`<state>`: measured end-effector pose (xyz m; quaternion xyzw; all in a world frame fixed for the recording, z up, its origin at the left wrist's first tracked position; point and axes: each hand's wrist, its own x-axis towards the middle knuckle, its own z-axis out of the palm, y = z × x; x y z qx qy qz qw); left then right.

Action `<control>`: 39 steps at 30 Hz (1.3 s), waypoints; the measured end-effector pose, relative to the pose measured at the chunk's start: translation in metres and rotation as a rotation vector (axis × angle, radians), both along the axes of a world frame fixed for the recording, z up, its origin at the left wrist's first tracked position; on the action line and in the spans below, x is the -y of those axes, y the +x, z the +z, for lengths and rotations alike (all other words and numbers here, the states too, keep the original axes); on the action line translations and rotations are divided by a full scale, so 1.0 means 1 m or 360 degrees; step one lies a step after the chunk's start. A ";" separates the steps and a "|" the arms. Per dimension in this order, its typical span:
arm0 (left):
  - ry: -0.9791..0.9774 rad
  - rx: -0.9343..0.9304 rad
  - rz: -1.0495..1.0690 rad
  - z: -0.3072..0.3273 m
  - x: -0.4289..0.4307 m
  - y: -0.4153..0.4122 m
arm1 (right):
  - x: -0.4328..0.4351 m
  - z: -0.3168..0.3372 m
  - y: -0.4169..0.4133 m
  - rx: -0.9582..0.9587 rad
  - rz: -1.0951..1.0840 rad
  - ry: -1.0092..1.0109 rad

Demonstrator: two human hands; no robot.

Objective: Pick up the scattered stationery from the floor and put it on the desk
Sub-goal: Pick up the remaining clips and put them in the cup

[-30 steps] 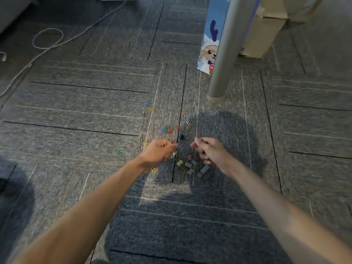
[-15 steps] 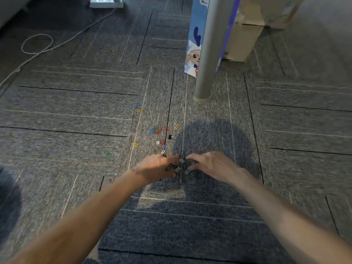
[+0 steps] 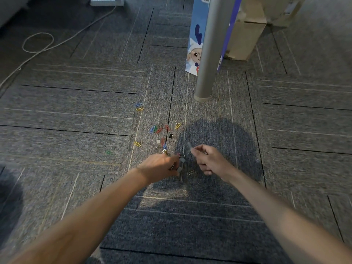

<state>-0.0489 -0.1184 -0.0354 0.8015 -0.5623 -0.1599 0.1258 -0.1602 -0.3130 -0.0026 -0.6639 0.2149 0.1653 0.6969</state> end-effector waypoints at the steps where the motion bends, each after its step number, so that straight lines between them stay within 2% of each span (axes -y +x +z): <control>1: -0.0029 -0.0007 -0.0004 0.000 0.001 -0.001 | 0.000 0.001 0.000 0.0012 -0.0037 0.0084; 4: -0.0084 -0.0007 -0.0039 -0.005 0.003 -0.001 | -0.002 0.001 0.003 0.0037 -0.0152 0.0245; 7: 0.0068 -0.0043 0.0026 -0.006 0.004 -0.004 | 0.001 0.002 0.004 0.0076 -0.0230 0.0335; 11: 0.0248 -0.0057 0.0133 0.002 0.014 -0.009 | 0.002 0.003 0.004 0.0134 -0.0230 0.0323; 14: 0.0265 -0.0248 0.0153 0.005 0.016 -0.009 | 0.001 0.007 0.007 0.0126 -0.0242 0.0199; 16: 0.0203 -0.0581 0.0256 0.008 0.016 -0.008 | 0.002 0.008 0.009 0.0121 -0.0226 0.0159; 18: 0.0102 -0.1180 0.0622 0.017 0.016 -0.009 | 0.001 0.008 0.010 0.0125 -0.0230 0.0209; 20: -0.0208 -0.1882 0.1022 0.027 0.014 -0.008 | 0.001 0.007 0.012 0.0103 -0.0274 0.0300; 22: -0.0635 -0.2485 0.1261 0.033 0.008 -0.004 | 0.001 0.007 0.015 0.0072 -0.0278 0.0413; 24: -0.0941 -0.2858 0.1358 0.035 0.003 0.000 | -0.002 0.006 0.020 0.0036 -0.0227 0.0539; 26: -0.1064 -0.2991 0.1455 0.036 -0.001 0.001 | -0.005 0.004 0.023 -0.0002 -0.0155 0.0592; 29: -0.1100 -0.2954 0.1575 0.035 -0.008 0.002 | -0.012 0.002 0.027 -0.0030 -0.0062 0.0516; 31: -0.1014 -0.2849 0.1627 0.036 -0.012 0.002 | -0.018 0.003 0.029 -0.0079 -0.0003 0.0244; 32: -0.0918 -0.2768 0.1653 0.035 -0.012 0.001 | -0.021 0.003 0.030 -0.0104 0.0043 0.0004; 34: -0.0650 -0.2525 0.1639 0.033 -0.014 0.002 | -0.024 0.000 0.032 -0.0110 0.0176 -0.0562; 36: -0.0427 -0.2250 0.1470 0.030 -0.015 0.003 | -0.026 -0.006 0.032 -0.0034 0.0326 -0.1003; 39: -0.0144 -0.1682 0.1152 0.029 -0.013 0.004 | -0.026 -0.014 0.030 0.0044 0.0522 -0.1302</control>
